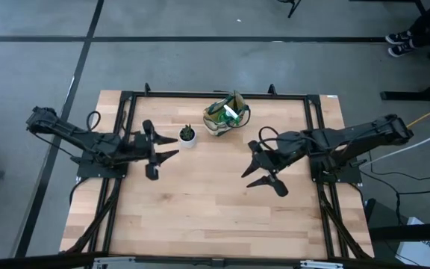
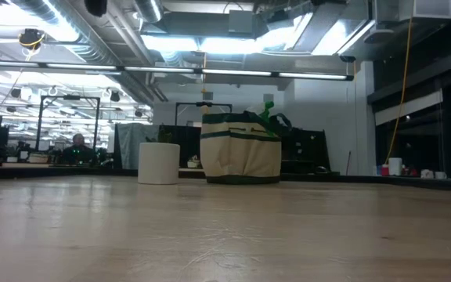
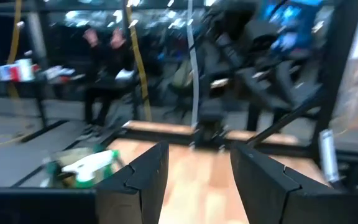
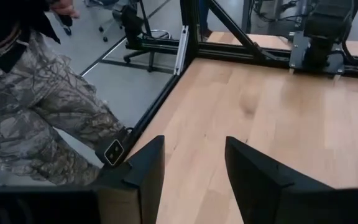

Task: Pick & Place Garden tools in Gardening bag
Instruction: Return to Home Position

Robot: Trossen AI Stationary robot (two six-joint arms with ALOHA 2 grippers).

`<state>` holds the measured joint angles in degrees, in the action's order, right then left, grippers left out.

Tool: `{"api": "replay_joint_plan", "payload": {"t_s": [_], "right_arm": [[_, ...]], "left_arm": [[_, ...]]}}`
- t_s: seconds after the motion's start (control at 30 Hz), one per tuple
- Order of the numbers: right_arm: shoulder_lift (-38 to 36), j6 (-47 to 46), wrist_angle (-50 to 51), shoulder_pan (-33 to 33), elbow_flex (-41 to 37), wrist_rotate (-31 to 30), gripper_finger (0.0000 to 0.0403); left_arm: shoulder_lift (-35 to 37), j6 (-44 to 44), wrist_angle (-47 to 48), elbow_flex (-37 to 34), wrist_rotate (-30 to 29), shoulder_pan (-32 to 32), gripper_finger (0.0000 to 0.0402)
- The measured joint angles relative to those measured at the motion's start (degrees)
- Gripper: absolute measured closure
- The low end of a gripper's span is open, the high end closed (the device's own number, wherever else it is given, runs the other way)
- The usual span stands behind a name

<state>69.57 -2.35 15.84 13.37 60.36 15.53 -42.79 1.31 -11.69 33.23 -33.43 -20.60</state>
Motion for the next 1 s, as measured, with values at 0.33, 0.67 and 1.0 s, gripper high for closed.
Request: {"api": "replay_joint_plan", "payload": {"t_s": [0.33, 0.67, 1.0], "right_arm": [[-8.80, 2.19, -17.58, -2.61, -12.78, 0.17, 0.0233], [-12.95, -1.21, -43.60, -5.22, -27.98, -2.42, 0.0234], [-12.73, -15.19, -37.90, -4.61, -28.66, -3.52, 0.0234]], "left_arm": [[8.74, -0.12, -8.91, -10.42, 7.45, 0.02, 0.0233], [11.06, -0.03, -4.58, -12.50, 7.55, 0.02, 0.0233], [10.65, -0.03, -4.13, -12.50, 7.62, 0.02, 0.0233]]}}
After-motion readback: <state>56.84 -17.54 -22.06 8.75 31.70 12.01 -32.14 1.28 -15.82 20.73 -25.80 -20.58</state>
